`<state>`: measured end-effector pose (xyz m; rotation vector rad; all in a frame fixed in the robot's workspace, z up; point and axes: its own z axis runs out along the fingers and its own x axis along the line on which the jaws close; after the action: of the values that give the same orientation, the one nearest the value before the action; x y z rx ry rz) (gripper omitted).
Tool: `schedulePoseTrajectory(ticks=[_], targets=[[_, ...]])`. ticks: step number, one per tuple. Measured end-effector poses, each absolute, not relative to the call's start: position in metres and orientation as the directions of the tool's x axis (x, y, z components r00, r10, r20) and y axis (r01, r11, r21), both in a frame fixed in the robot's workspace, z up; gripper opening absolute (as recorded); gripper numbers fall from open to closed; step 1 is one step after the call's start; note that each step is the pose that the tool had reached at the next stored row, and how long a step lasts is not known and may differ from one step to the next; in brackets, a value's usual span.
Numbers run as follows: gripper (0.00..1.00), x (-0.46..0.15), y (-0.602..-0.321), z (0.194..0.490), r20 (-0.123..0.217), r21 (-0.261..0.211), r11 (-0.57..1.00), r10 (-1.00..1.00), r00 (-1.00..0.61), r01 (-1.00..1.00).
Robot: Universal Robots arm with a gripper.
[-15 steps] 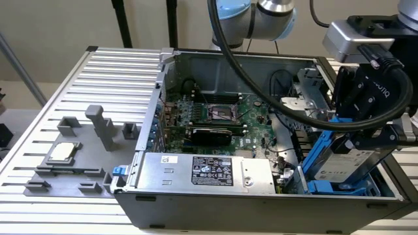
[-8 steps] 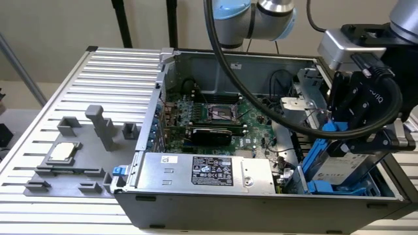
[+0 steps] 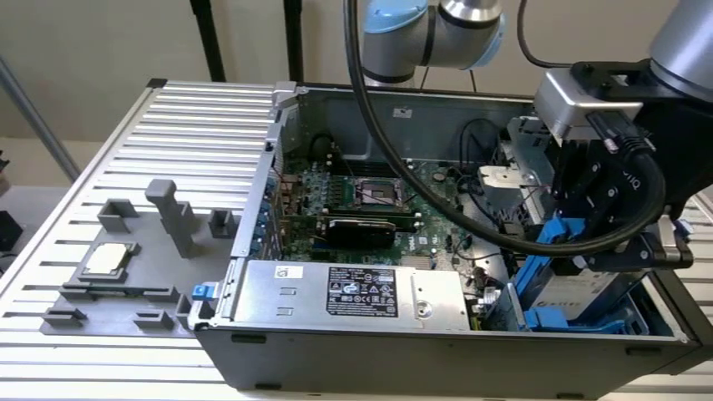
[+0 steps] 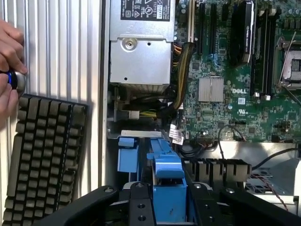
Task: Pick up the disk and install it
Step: 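Insert the disk into the insertion slot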
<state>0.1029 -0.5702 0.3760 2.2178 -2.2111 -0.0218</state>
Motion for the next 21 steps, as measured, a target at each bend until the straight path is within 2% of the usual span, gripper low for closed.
schedulePoseTrajectory(ticks=[17,18,21], targets=[[0.0,0.103,-0.57,0.357,0.003,0.021,-0.01,-1.0,0.011,-1.0],[1.0,0.103,-0.57,0.358,0.004,0.021,-0.011,-1.0,0.011,-1.0],[1.0,0.103,-0.57,0.358,0.006,0.021,-0.011,-1.0,0.011,-1.0]])
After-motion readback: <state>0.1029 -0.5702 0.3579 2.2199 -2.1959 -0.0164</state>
